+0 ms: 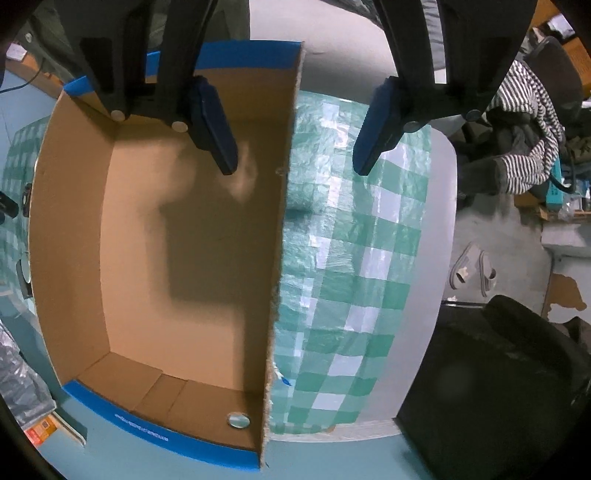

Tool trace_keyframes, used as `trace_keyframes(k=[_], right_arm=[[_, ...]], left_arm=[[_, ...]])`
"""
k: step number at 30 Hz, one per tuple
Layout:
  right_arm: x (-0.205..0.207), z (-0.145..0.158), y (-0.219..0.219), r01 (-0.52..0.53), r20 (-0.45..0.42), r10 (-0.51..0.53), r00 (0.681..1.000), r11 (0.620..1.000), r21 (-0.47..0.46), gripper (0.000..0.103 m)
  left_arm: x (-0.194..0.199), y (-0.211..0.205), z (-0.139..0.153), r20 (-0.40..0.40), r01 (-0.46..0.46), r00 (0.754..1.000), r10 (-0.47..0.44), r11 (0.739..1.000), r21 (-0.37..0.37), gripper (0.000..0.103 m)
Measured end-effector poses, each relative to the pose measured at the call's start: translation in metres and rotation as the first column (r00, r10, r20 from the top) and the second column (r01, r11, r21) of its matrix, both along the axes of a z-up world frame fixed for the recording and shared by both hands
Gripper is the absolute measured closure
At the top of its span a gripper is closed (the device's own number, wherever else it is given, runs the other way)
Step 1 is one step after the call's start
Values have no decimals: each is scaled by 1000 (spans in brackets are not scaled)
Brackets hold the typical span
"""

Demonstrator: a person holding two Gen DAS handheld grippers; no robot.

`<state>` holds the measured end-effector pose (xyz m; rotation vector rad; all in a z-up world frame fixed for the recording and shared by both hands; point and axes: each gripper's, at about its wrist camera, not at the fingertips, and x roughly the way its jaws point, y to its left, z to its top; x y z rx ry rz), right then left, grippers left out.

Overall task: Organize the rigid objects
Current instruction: 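Lower the left tool onto the box wall while moving the right tool toward the items, then grasp the square white charger with the right gripper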

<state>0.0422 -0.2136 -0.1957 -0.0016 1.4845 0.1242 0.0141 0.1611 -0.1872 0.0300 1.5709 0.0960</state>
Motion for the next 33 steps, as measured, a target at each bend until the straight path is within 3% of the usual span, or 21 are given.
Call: trace_keyframes(k=[5,9,10,14,24,30,33], right_arm=[[1,-6,4,3,-3,-3,1000,1000,-4,2],[3,-12,6,17,-7,-17,1000,1000,-5,7],[4,-14,6,20,-9,-20,1000,1000,-5,7],[4,-22,8,31,-27,-31,999,999,-10,8],[7,-39,13,46,-57,-46,997,999,4,9],[16,-60,13,90,-95,-87,992,996,23,20],[18,-67,15,102,-91,-99,991,994,26,20]], left_arm=[[1,5,-12,-43,-4,999,3,1000,-25,70],[-4,7,-18,-64,-6,998,2,999,-48,82],[-4,8,-20,-73,-6,997,2,998,-55,89],[-5,13,-23,-76,-17,997,10,996,-86,91],[1,36,-22,-68,-49,997,44,996,-70,91],[-3,35,-23,-64,-27,998,22,997,-77,91],[-7,35,-25,-66,-21,998,15,996,-92,91]])
